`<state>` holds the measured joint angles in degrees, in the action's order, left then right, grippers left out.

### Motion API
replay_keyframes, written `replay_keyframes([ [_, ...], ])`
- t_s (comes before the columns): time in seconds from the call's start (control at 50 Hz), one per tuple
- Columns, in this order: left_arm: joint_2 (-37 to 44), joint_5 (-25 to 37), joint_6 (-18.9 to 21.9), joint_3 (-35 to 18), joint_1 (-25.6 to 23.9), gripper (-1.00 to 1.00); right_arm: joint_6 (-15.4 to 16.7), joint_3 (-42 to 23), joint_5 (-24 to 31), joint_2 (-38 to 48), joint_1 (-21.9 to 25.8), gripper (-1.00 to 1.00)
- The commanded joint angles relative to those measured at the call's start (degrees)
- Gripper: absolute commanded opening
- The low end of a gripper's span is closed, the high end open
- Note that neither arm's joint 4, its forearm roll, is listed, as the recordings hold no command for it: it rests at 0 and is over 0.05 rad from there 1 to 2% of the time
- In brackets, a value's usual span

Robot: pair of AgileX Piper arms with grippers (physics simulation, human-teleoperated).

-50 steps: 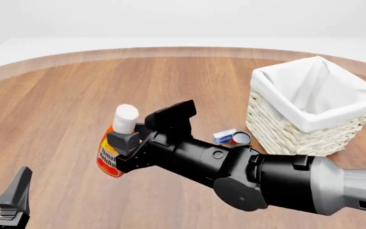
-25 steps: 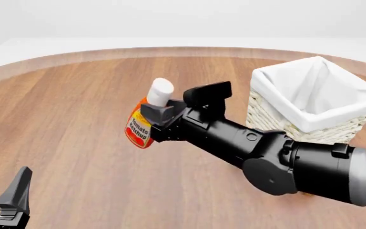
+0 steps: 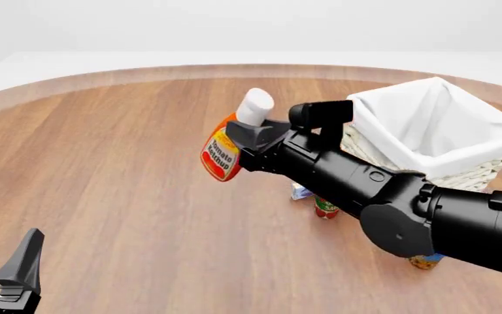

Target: Pick up the ketchup, and put it in the basket.

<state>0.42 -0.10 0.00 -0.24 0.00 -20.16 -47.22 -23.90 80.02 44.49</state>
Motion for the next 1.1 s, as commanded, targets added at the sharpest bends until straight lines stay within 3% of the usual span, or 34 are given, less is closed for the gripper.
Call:
replay_keyframes([
  [0.02, 0.0, 0.0, 0.0, 0.0, 0.0, 1.0, -2.2, 1.2, -1.2, -2.0, -2.5, -1.0],
  [0.28, 0.0, 0.0, 0.0, 0.0, 0.0, 1.0, -2.5, 2.5, -2.1, -3.9, -4.9, -1.0],
  [0.68, 0.0, 0.0, 0.0, 0.0, 0.0, 1.0, 2.4, 4.6, -2.7, -8.2, -9.1, -1.0],
  [1.1, 0.0, 0.0, 0.0, 0.0, 0.0, 1.0, 2.0, 6.8, -3.0, -12.4, -14.8, -1.0],
])
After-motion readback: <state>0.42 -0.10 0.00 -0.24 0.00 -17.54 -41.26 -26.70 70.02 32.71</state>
